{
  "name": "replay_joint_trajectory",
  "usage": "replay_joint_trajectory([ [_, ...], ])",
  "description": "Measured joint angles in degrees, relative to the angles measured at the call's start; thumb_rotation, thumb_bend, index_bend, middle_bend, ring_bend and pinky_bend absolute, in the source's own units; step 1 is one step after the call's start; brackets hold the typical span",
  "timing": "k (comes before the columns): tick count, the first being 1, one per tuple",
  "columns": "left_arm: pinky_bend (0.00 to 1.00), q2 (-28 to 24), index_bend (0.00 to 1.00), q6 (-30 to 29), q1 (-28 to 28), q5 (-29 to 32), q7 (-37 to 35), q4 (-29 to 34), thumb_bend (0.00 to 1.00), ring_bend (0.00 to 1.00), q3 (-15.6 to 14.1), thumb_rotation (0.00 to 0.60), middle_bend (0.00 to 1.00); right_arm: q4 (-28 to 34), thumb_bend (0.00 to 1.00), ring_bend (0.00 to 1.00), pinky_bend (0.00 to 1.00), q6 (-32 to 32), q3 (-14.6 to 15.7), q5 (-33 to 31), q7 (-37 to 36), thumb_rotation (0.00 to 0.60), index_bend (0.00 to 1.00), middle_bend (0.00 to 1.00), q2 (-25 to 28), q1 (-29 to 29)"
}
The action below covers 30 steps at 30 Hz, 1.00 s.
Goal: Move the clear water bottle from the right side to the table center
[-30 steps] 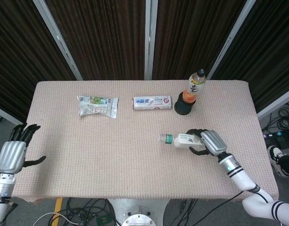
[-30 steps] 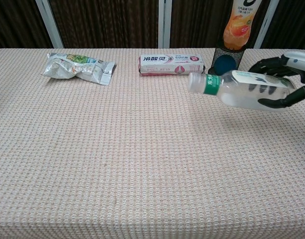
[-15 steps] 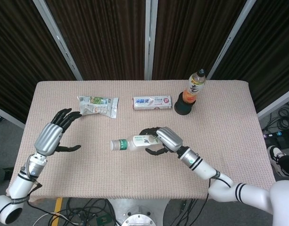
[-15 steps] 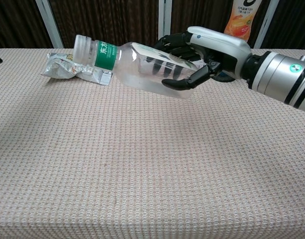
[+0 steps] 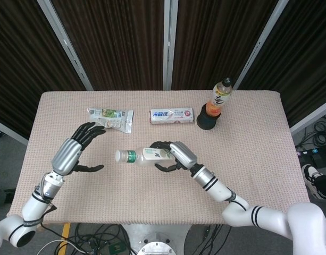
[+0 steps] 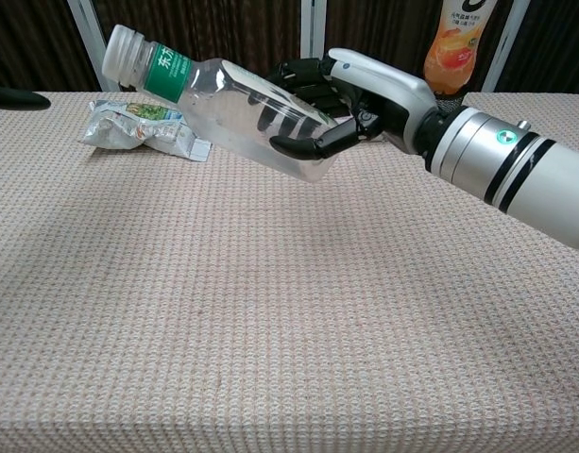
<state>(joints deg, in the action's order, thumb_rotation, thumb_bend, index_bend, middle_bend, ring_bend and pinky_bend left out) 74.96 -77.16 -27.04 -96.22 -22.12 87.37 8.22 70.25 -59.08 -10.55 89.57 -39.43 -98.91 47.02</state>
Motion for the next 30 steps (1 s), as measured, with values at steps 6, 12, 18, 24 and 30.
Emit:
replay_joint_trajectory([
  [6,0.07,1.46,0.16,0.36,-1.34,0.33,-0.50,-0.37,0.00,0.04,-0.07,0.600,0.12,-0.43,0.61,0.41,0.47,0.15,0.42,-0.67,0.10,0.600,0.60,0.47,-0.64,0.32],
  [12,0.07,3.25,0.17,1.07,-2.79,1.17,-0.73,-1.74,0.00,0.04,0.05,0.600,0.12,-0.50,0.61,0.41,0.47,0.91,1.12,-1.35,1.00,0.600,0.60,0.47,-0.98,0.51],
  [18,0.07,3.81,0.17,1.04,-3.59,1.35,-1.00,-2.00,0.00,0.04,-0.15,0.600,0.12,-0.66,0.62,0.41,0.47,1.12,1.40,-1.68,1.27,0.600,0.60,0.47,-1.17,0.69],
  [24,0.07,4.34,0.17,1.00,-4.12,1.48,-1.86,-2.07,0.00,0.04,-0.50,0.600,0.12,-0.67,0.62,0.41,0.47,1.23,1.71,-1.81,1.43,0.600,0.60,0.47,-1.16,0.77],
  [30,0.07,5.14,0.18,1.12,-4.77,1.93,-3.32,-2.34,0.00,0.04,-0.61,0.600,0.13,-0.98,0.64,0.41,0.47,1.43,2.00,-1.86,1.04,0.600,0.60,0.47,-1.27,0.93],
])
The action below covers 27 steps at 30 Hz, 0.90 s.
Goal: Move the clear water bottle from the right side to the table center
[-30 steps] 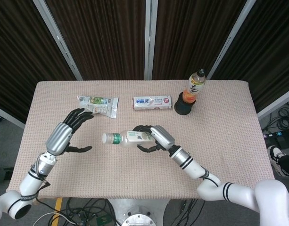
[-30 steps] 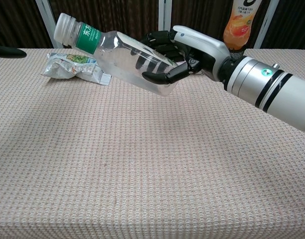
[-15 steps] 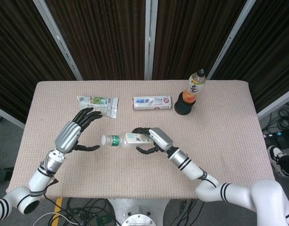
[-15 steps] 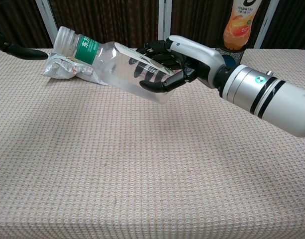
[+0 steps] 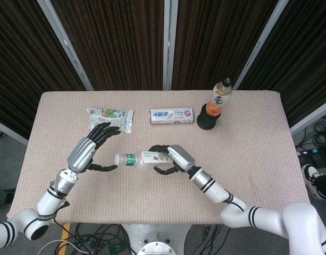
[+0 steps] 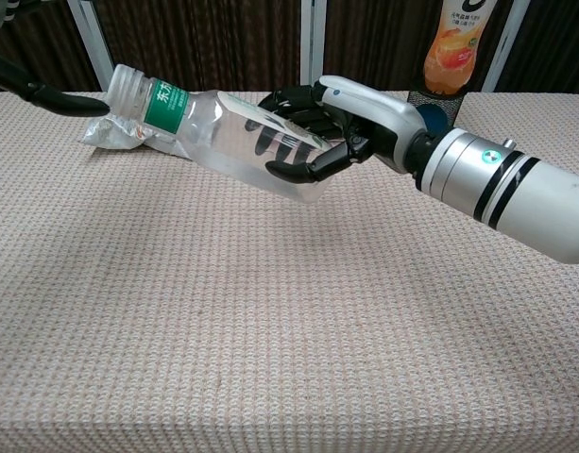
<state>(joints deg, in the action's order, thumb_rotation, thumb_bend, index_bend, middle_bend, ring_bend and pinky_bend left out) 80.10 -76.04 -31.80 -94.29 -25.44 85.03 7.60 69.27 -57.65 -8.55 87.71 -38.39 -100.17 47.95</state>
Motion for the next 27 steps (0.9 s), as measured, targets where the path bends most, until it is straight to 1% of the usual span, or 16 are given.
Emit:
replay_joint_trajectory([
  [4,0.07,0.46,0.18,-0.48,-0.11,0.52,-1.45,-0.19,0.00,0.04,0.15,0.600,0.13,-0.20,0.64,0.41,0.47,0.30,0.15,0.06,-0.09,0.600,0.60,0.47,-0.05,0.28],
  [13,0.08,1.14,0.18,-1.37,-0.67,1.14,-2.28,-0.56,0.00,0.04,0.78,0.600,0.13,-0.53,0.64,0.41,0.47,0.53,0.27,-0.04,-0.08,0.600,0.60,0.47,-0.49,0.66],
  [22,0.08,1.09,0.18,-1.60,-0.52,1.02,-1.44,-1.00,0.00,0.04,-0.15,0.600,0.13,-0.39,0.64,0.41,0.47,-0.23,-0.20,-0.67,-0.25,0.600,0.60,0.47,0.12,0.25],
  [27,0.08,1.30,0.18,-1.43,-0.54,1.42,-0.37,-1.41,0.00,0.04,-0.23,0.600,0.13,0.19,0.64,0.41,0.47,-0.56,0.03,-0.16,-0.91,0.600,0.60,0.47,0.52,0.21],
])
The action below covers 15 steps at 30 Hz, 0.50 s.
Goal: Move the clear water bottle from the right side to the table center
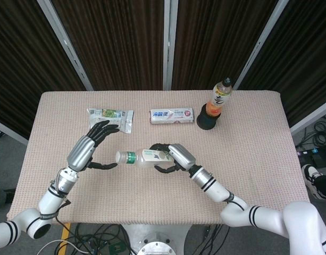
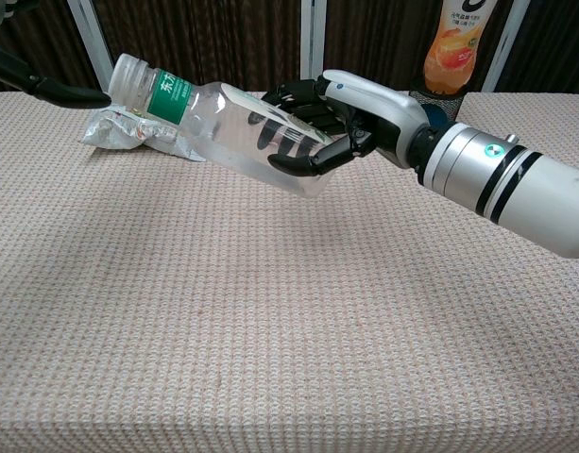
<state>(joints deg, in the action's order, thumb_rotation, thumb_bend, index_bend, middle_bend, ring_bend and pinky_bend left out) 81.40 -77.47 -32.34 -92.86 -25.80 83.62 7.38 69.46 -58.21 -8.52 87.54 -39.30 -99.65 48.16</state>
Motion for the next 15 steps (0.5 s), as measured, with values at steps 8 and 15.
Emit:
replay_joint_trajectory([
  [8,0.08,0.00,0.18,-0.98,0.09,0.00,0.30,0.63,0.00,0.04,0.19,0.600,0.13,0.19,0.64,0.41,0.47,0.32,0.52,0.16,0.66,0.600,0.60,0.47,-0.18,0.13],
  [15,0.08,-0.43,0.18,-1.08,-0.10,-0.05,-0.72,1.16,0.00,0.04,0.28,0.600,0.13,0.05,0.64,0.41,0.47,0.69,0.59,0.09,0.70,0.600,0.60,0.47,-0.30,0.37],
])
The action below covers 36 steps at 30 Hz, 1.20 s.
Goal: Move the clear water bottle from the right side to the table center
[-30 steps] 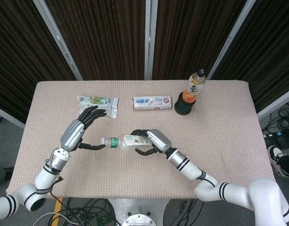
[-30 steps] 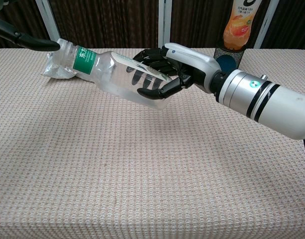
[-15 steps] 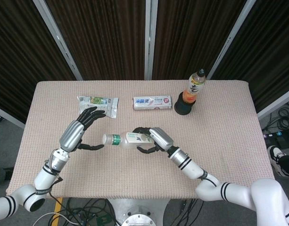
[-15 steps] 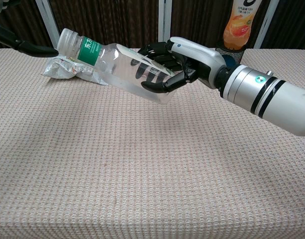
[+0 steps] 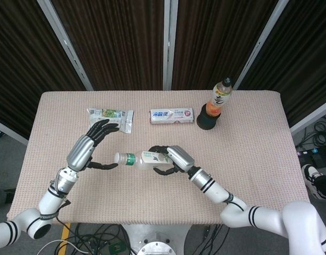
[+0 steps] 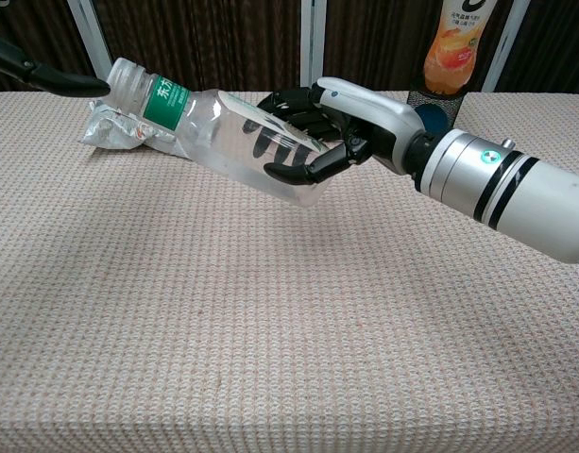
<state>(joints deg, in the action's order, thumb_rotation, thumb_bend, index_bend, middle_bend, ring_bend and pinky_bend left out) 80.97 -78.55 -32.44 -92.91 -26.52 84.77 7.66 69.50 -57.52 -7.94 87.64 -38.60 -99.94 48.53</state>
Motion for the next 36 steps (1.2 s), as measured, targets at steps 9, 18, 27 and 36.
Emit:
replay_joint_trajectory([
  [9,0.08,-0.69,0.18,-1.14,0.42,-0.76,-0.80,1.09,0.00,0.04,-0.60,0.600,0.13,-0.26,0.64,0.42,0.47,-0.05,-0.10,-0.26,0.02,0.600,0.60,0.47,-0.04,-0.04],
  [18,0.08,-1.12,0.18,-0.76,0.94,-0.35,0.24,1.35,0.00,0.04,-1.24,0.600,0.13,0.48,0.64,0.42,0.47,-1.14,-0.36,-0.10,-1.01,0.600,0.60,0.47,0.84,-0.46],
  [27,0.08,-1.01,0.18,-0.76,0.65,-0.24,0.44,1.69,0.00,0.04,-0.74,0.600,0.13,0.56,0.64,0.42,0.47,-0.50,0.26,0.30,-0.92,0.600,0.60,0.48,0.57,-0.17],
  [36,0.08,-1.23,0.18,-1.29,0.48,-0.69,0.12,2.37,0.00,0.04,-0.46,0.600,0.13,-0.05,0.64,0.42,0.47,0.08,0.45,0.18,-0.81,0.600,0.60,0.48,-0.11,0.10],
])
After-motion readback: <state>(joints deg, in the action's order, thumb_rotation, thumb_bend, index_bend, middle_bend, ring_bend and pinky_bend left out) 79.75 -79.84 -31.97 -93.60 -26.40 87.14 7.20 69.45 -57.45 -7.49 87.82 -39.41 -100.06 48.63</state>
